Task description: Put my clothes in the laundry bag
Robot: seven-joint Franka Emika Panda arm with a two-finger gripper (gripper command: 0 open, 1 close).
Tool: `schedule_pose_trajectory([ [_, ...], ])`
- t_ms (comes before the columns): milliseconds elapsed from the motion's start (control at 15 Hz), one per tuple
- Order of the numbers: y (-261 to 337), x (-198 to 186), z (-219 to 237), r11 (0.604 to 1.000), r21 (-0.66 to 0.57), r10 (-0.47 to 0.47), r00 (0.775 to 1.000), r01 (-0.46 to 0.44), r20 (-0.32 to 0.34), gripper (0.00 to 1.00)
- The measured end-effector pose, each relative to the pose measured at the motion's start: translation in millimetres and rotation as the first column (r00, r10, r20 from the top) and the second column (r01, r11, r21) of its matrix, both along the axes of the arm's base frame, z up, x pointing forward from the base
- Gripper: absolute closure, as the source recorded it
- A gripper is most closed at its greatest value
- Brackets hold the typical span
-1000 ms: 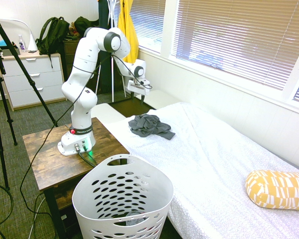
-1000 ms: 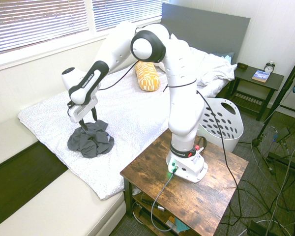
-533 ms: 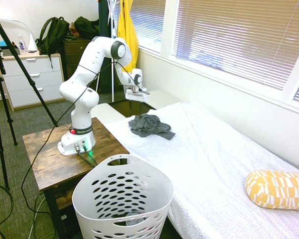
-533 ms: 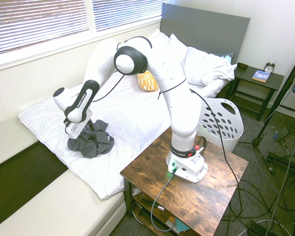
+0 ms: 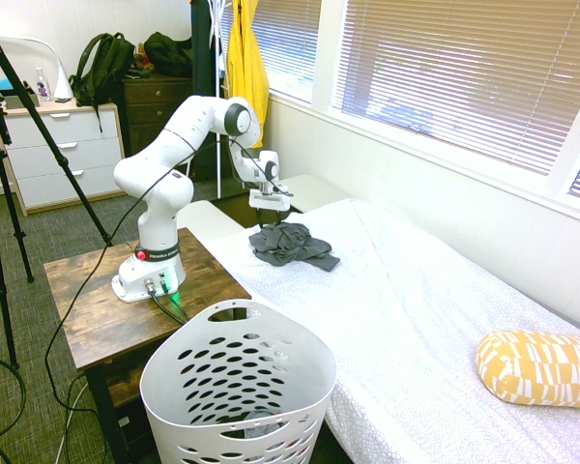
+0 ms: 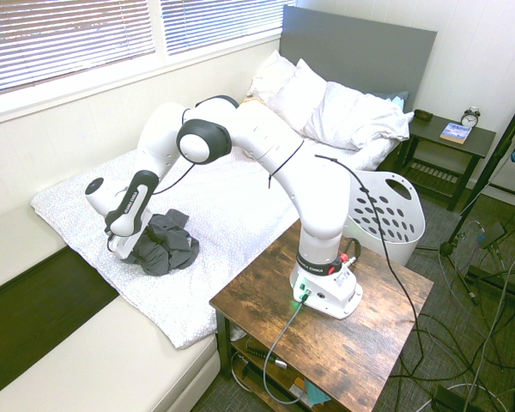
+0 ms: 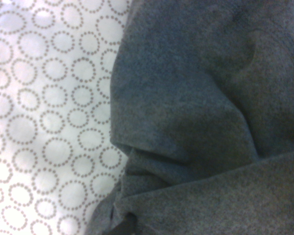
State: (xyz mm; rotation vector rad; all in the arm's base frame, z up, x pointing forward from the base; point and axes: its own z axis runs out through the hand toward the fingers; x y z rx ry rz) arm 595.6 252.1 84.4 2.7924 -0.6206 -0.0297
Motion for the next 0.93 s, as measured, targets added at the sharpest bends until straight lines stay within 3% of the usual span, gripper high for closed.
schedule_pose_trajectory([
  [133,-1.6,6.0,-11.4,1.000,0.000,-0.013,1.000,0.013,-0.001,0.00],
  [200,-0.8,8.4,-15.1,1.000,0.004,-0.018,1.000,0.018,0.000,1.00],
  [933,-6.5,12.7,-22.9,0.999,0.008,-0.052,0.999,0.052,-0.004,1.00],
])
